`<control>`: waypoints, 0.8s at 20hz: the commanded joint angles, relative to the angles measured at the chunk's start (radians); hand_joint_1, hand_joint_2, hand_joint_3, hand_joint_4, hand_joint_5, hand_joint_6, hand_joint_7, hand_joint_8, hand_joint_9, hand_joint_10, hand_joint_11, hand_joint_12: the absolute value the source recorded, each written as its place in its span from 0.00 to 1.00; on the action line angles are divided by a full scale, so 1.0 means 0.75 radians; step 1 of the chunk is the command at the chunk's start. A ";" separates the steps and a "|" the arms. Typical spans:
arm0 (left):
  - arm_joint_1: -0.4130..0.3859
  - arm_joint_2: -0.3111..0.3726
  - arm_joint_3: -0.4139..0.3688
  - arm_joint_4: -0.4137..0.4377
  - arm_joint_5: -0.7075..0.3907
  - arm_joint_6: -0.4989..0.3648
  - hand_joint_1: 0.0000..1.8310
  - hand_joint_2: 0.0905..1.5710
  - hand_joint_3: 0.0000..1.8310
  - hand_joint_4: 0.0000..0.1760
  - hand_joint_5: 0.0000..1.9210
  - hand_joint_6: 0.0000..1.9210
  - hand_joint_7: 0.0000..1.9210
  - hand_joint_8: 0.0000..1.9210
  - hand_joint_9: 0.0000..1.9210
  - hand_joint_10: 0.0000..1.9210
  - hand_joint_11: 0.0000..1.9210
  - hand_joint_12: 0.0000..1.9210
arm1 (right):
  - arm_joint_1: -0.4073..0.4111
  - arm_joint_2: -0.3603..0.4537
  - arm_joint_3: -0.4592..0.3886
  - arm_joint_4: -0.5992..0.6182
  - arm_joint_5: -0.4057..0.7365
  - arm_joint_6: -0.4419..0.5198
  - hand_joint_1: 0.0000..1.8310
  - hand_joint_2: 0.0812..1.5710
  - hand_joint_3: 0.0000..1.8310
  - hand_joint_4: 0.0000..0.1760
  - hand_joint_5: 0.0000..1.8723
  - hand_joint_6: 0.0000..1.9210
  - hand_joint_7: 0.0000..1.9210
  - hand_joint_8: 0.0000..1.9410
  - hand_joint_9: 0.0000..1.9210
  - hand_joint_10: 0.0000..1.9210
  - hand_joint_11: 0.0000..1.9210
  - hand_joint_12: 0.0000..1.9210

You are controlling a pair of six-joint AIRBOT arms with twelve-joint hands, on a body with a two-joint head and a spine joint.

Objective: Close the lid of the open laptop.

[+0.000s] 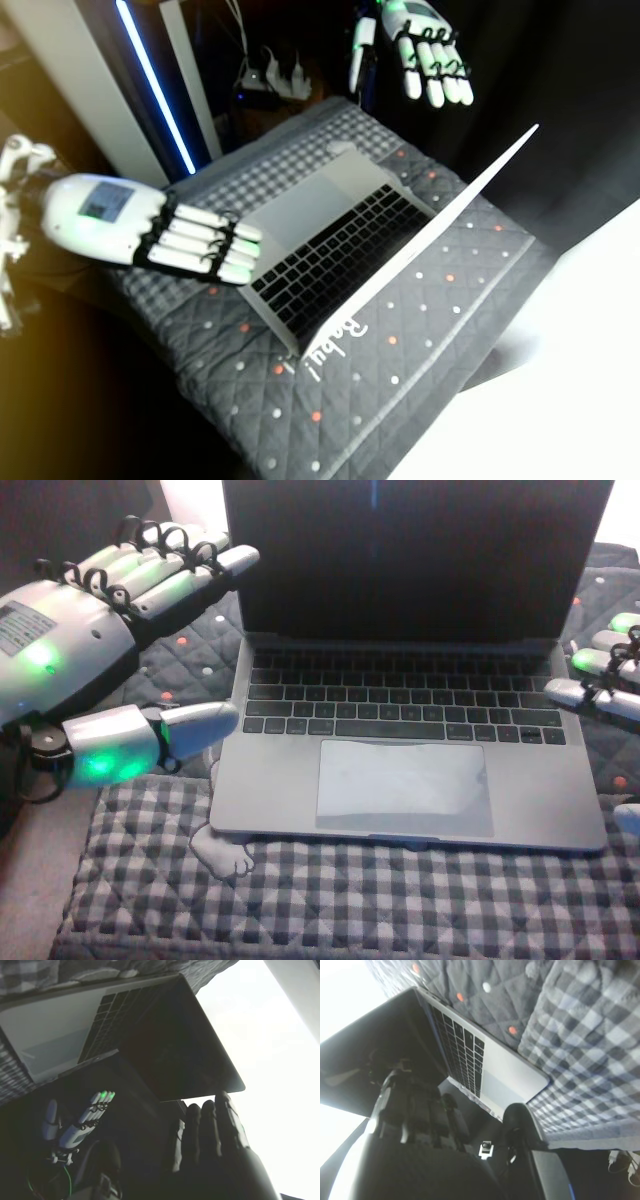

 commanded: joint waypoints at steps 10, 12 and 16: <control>0.038 -0.064 -0.006 0.203 0.091 -0.176 0.18 0.89 0.00 0.23 0.18 0.05 0.18 0.02 0.16 0.06 0.00 0.70 | 0.013 0.009 0.004 0.014 0.149 -0.005 0.00 0.83 0.02 0.76 0.00 0.00 0.00 0.00 0.00 0.00 0.00 0.00; 0.041 -0.100 0.003 0.256 0.157 -0.216 0.16 0.91 0.00 0.10 0.13 0.03 0.15 0.00 0.12 0.04 0.00 0.47 | 0.013 0.009 0.005 0.014 0.149 -0.004 0.00 0.84 0.02 0.63 0.00 0.00 0.00 0.00 0.00 0.00 0.00 0.00; 0.071 -0.140 0.012 0.261 0.188 -0.258 0.12 0.91 0.00 0.00 0.15 0.03 0.18 0.01 0.13 0.06 0.00 0.43 | 0.013 0.009 0.005 0.014 0.149 -0.004 0.00 0.84 0.02 0.62 0.00 0.00 0.00 0.00 0.00 0.00 0.00 0.00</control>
